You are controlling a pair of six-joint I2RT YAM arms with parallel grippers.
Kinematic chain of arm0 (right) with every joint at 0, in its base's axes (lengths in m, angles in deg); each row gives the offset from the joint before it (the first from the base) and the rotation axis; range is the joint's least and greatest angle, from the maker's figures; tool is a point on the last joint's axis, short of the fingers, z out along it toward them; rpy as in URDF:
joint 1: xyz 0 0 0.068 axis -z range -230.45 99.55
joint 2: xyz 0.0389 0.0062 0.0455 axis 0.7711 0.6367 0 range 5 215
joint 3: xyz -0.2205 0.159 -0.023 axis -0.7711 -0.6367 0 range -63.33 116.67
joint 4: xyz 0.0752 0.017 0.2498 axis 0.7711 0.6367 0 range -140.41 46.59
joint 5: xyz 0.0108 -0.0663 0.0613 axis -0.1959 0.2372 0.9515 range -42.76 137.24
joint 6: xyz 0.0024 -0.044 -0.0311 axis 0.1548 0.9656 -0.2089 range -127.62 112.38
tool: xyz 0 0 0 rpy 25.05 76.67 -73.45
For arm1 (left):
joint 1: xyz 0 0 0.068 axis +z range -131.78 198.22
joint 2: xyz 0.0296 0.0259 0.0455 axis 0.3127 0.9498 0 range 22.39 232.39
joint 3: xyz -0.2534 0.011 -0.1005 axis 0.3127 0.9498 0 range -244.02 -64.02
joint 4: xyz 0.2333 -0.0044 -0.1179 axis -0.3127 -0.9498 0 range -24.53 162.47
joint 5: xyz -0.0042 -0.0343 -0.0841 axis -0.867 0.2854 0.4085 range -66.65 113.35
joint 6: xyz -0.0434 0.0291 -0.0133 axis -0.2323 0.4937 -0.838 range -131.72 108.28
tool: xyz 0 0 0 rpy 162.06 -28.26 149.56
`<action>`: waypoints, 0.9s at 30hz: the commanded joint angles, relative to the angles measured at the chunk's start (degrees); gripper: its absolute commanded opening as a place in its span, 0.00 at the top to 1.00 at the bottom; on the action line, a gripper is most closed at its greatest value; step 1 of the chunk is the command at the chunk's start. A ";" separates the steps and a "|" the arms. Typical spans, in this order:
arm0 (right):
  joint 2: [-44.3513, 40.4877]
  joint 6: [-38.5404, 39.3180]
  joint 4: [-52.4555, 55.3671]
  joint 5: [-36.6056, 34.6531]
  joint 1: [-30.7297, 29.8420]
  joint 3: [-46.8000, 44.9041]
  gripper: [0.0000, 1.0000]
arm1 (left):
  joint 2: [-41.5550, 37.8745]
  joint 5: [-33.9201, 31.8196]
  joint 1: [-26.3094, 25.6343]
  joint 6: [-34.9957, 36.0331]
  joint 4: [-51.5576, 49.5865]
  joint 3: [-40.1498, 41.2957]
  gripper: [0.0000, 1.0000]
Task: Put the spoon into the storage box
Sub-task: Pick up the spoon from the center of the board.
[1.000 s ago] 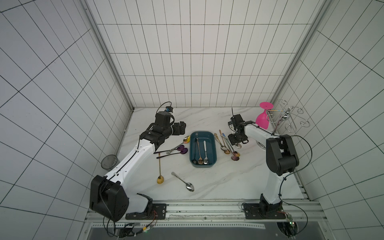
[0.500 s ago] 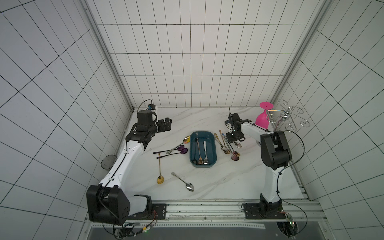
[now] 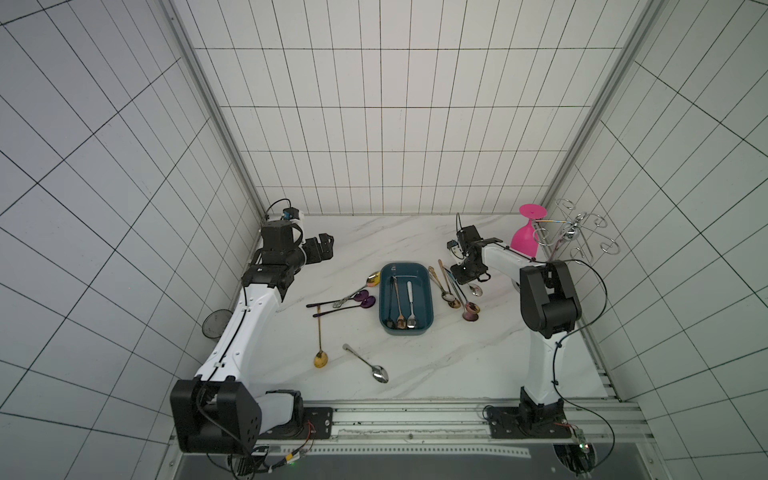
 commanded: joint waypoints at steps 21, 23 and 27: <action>-2.78 -2.04 2.91 0.81 2.85 -1.47 1.00 | -1.00 -0.21 2.30 0.70 1.55 0.79 0.02; -4.81 -3.45 2.66 0.87 2.76 -2.21 1.00 | -1.16 -0.09 2.52 1.02 2.04 1.36 0.02; -9.99 -7.90 3.36 0.64 2.59 -4.11 1.00 | -1.23 0.22 3.54 1.19 1.86 1.12 0.02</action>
